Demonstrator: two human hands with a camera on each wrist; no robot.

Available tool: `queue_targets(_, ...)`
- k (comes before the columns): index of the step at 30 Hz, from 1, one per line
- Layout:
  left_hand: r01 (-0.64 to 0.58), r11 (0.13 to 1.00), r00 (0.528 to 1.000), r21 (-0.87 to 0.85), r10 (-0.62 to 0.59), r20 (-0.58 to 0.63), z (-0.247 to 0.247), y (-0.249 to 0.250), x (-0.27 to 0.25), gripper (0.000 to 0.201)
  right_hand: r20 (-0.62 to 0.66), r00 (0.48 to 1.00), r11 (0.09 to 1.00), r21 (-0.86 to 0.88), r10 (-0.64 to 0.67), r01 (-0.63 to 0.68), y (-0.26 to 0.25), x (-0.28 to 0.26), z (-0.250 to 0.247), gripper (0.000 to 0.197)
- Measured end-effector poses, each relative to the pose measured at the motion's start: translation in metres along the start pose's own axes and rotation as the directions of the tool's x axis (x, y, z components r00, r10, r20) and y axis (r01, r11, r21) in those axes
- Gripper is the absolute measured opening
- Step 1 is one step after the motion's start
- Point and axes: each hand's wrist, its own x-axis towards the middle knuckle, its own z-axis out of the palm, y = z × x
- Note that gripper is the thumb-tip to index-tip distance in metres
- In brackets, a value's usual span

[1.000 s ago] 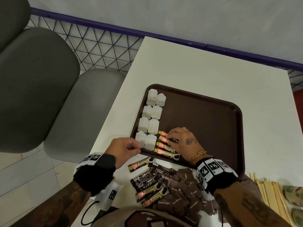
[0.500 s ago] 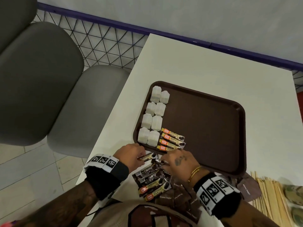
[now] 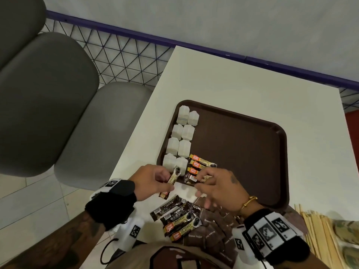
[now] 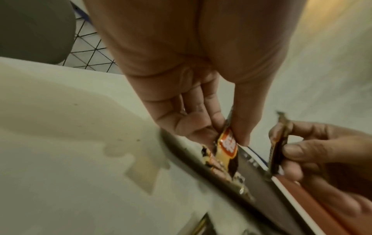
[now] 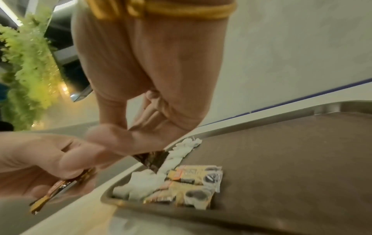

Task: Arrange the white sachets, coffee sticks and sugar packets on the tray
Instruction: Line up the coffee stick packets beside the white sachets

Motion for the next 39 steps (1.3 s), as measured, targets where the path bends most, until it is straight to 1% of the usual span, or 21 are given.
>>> queue_targets(2, -0.031, 0.994, 0.999, -0.101, 0.028, -0.030, -0.001, 0.014, 0.004, 0.021, -0.002, 0.998, 0.982, 0.178, -0.063, 0.062, -0.007, -0.006, -0.007, 0.012)
queue_targets(4, -0.054, 0.974, 0.997, -0.219, 0.043, -0.057, 0.000, 0.029, 0.009, 0.026, -0.029, 0.992, 0.953, 0.276, -0.123, 0.126, -0.008, -0.009, -0.010, 0.014)
queue_targets(6, -0.066, 0.942, 0.996, -0.330, 0.044, -0.072, 0.003, 0.042, 0.014, 0.025, -0.075, 0.983, 0.923, 0.338, -0.169, 0.185, -0.007, -0.011, -0.011, 0.005)
queue_targets(7, -0.070, 0.924, 0.996, -0.377, 0.046, -0.071, 0.004, 0.047, 0.016, 0.023, -0.090, 0.980, 0.905, 0.376, -0.179, 0.200, -0.006, -0.011, -0.010, 0.006)
queue_targets(9, -0.071, 0.898, 0.996, -0.433, 0.044, -0.073, 0.008, 0.052, 0.021, 0.022, -0.099, 0.981, 0.877, 0.440, -0.164, 0.191, -0.003, -0.009, -0.009, 0.017)
queue_targets(13, -0.084, 0.852, 0.996, -0.517, 0.055, -0.071, 0.013, 0.058, 0.026, 0.015, -0.113, 0.983, 0.833, 0.522, -0.144, 0.183, 0.007, -0.004, -0.006, 0.022)
queue_targets(16, -0.103, 0.856, 0.994, -0.506, 0.075, -0.074, 0.015, 0.060, 0.027, 0.015, -0.068, 0.991, 0.812, 0.568, -0.117, 0.135, 0.008, -0.003, -0.008, 0.029)
queue_targets(20, -0.130, 0.875, 0.988, -0.467, 0.073, -0.138, 0.018, 0.064, 0.028, 0.019, 0.000, 0.996, 0.817, 0.573, -0.087, 0.071, 0.007, -0.001, -0.009, 0.035)
queue_targets(23, -0.143, 0.897, 0.976, -0.419, 0.057, -0.210, 0.018, 0.065, 0.030, 0.020, 0.010, 0.999, 0.809, 0.588, -0.037, 0.024, 0.008, 0.000, -0.010, 0.028)
queue_targets(25, -0.136, 0.905, 0.974, -0.404, 0.049, -0.219, 0.017, 0.064, 0.031, 0.021, -0.018, 1.000, 0.803, 0.596, -0.002, 0.012, 0.008, 0.002, -0.011, 0.026)
queue_targets(28, -0.108, 0.926, 0.986, -0.362, 0.055, -0.155, 0.018, 0.066, 0.032, 0.020, -0.149, 0.989, 0.905, 0.421, 0.012, 0.052, 0.006, 0.009, -0.012, 0.020)
queue_targets(29, -0.108, 0.931, 0.988, -0.349, 0.062, -0.139, 0.019, 0.067, 0.031, 0.020, -0.179, 0.984, 0.926, 0.372, 0.008, 0.060, 0.006, 0.012, -0.013, 0.019)
queue_targets(31, -0.120, 0.935, 0.985, -0.333, 0.072, -0.154, 0.021, 0.067, 0.031, 0.020, -0.208, 0.978, 0.942, 0.331, 0.011, 0.060, 0.005, 0.017, -0.014, 0.019)
queue_targets(32, -0.125, 0.933, 0.983, -0.337, 0.070, -0.172, 0.021, 0.067, 0.031, 0.021, -0.220, 0.975, 0.936, 0.345, 0.017, 0.062, 0.005, 0.019, -0.014, 0.019)
queue_targets(33, -0.128, 0.930, 0.981, -0.345, 0.066, -0.185, 0.022, 0.066, 0.031, 0.021, -0.235, 0.972, 0.920, 0.386, 0.024, 0.071, 0.004, 0.021, -0.014, 0.019)
queue_targets(35, -0.119, 0.927, 0.982, -0.356, 0.058, -0.179, 0.022, 0.062, 0.031, 0.021, -0.265, 0.964, 0.843, 0.525, 0.036, 0.113, 0.003, 0.023, -0.015, 0.020)
queue_targets(37, -0.097, 0.926, 0.990, -0.365, 0.051, -0.134, 0.022, 0.059, 0.031, 0.020, -0.292, 0.955, 0.745, 0.649, 0.055, 0.155, 0.002, 0.025, -0.016, 0.022)
queue_targets(39, -0.079, 0.921, 0.995, -0.381, 0.047, -0.093, 0.022, 0.057, 0.031, 0.020, -0.304, 0.950, 0.683, 0.709, 0.069, 0.177, 0.004, 0.026, -0.017, 0.027)
